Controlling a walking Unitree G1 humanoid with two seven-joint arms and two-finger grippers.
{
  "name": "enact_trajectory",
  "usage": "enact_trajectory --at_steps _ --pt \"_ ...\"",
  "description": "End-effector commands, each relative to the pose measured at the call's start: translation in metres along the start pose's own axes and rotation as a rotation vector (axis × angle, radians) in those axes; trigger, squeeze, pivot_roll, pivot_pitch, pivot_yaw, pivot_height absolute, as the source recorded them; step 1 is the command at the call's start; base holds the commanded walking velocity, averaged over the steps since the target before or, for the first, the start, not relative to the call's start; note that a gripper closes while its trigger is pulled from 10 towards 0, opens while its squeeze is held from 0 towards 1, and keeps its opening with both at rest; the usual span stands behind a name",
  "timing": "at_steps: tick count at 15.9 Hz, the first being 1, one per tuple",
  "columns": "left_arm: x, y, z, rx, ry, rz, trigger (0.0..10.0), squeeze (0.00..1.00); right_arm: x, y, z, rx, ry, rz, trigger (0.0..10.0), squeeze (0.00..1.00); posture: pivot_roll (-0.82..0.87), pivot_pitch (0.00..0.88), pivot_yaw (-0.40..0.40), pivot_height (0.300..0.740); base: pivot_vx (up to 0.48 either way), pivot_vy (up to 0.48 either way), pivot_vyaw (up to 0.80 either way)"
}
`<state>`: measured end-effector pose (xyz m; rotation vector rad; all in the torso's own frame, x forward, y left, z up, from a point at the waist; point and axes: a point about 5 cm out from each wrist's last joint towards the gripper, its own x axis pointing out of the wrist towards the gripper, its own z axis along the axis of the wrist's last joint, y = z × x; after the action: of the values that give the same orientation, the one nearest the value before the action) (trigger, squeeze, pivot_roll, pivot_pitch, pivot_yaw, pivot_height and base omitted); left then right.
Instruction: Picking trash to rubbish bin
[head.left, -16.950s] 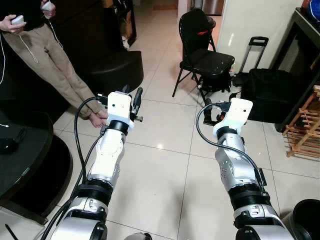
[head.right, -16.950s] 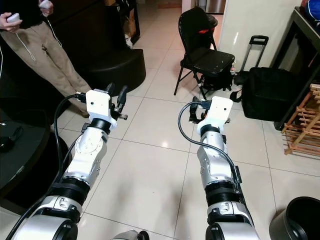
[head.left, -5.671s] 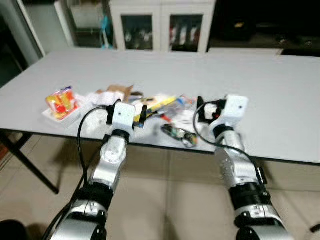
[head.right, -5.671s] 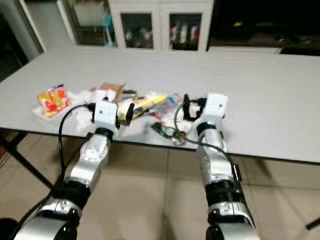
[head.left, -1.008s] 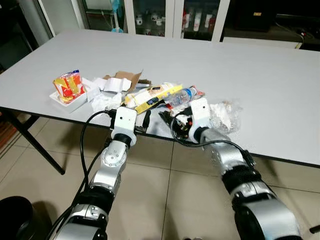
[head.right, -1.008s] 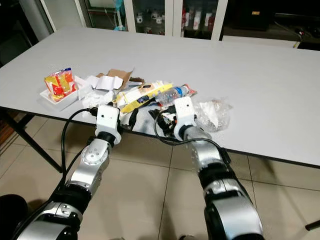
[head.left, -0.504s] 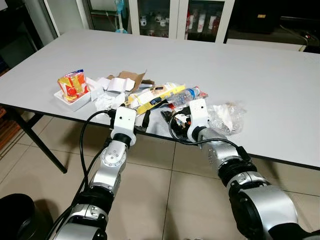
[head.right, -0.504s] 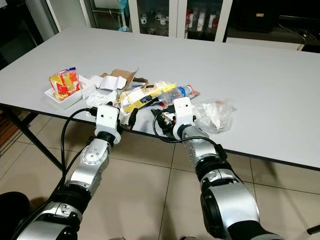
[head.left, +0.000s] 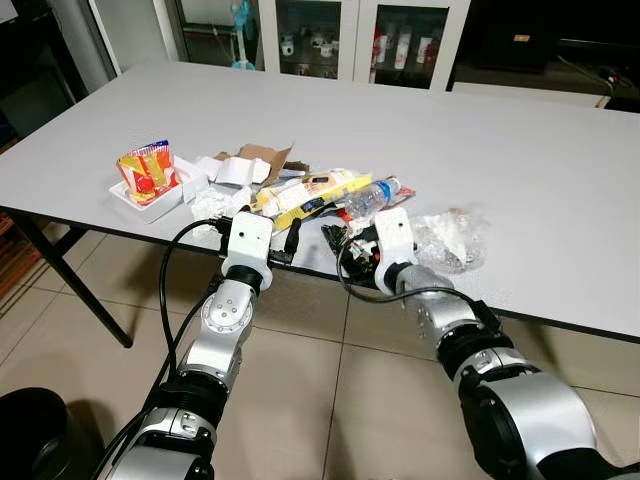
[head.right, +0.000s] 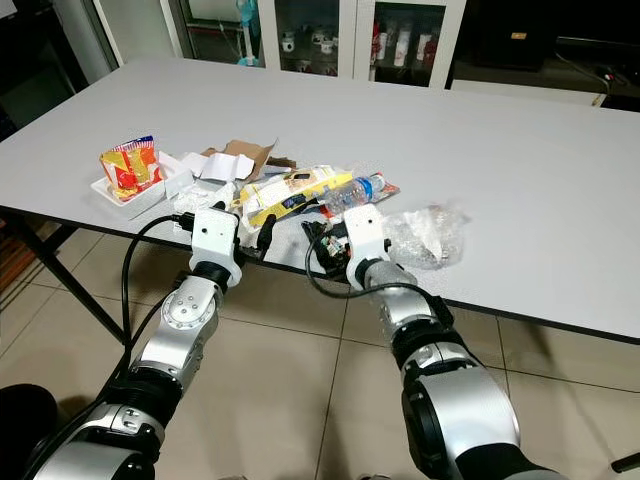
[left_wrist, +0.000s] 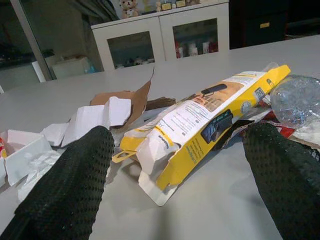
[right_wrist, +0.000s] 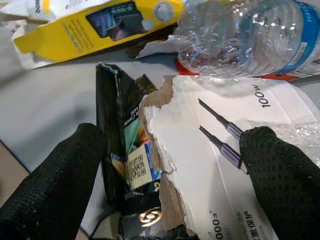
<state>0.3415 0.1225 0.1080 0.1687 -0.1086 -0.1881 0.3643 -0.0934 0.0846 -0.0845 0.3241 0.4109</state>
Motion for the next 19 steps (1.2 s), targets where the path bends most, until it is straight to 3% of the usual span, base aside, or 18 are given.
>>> enact_trajectory --at_steps 1,4,6,19 --pt "0.001 -0.001 0.004 0.010 -0.014 -0.010 10.0 0.00 -0.006 0.005 -0.031 0.004 0.121 0.037 10.0 0.00 0.04 0.000 0.006 0.740 0.000 0.000 0.00" --pt "0.000 -0.003 0.003 0.010 -0.011 -0.018 10.0 0.00 -0.009 0.006 -0.043 0.004 0.156 0.044 10.0 0.00 0.04 0.000 0.008 0.740 0.000 0.000 0.00" --pt "0.000 -0.003 0.003 0.010 -0.009 -0.019 10.0 0.00 -0.011 0.006 -0.046 0.006 0.160 0.051 0.0 0.00 0.04 0.000 0.010 0.740 0.000 0.000 0.00" --pt "-0.001 -0.005 0.001 0.016 0.003 -0.025 10.0 0.00 -0.012 0.001 -0.044 0.031 0.143 0.027 0.0 0.00 0.03 0.000 0.012 0.740 0.000 0.000 0.00"
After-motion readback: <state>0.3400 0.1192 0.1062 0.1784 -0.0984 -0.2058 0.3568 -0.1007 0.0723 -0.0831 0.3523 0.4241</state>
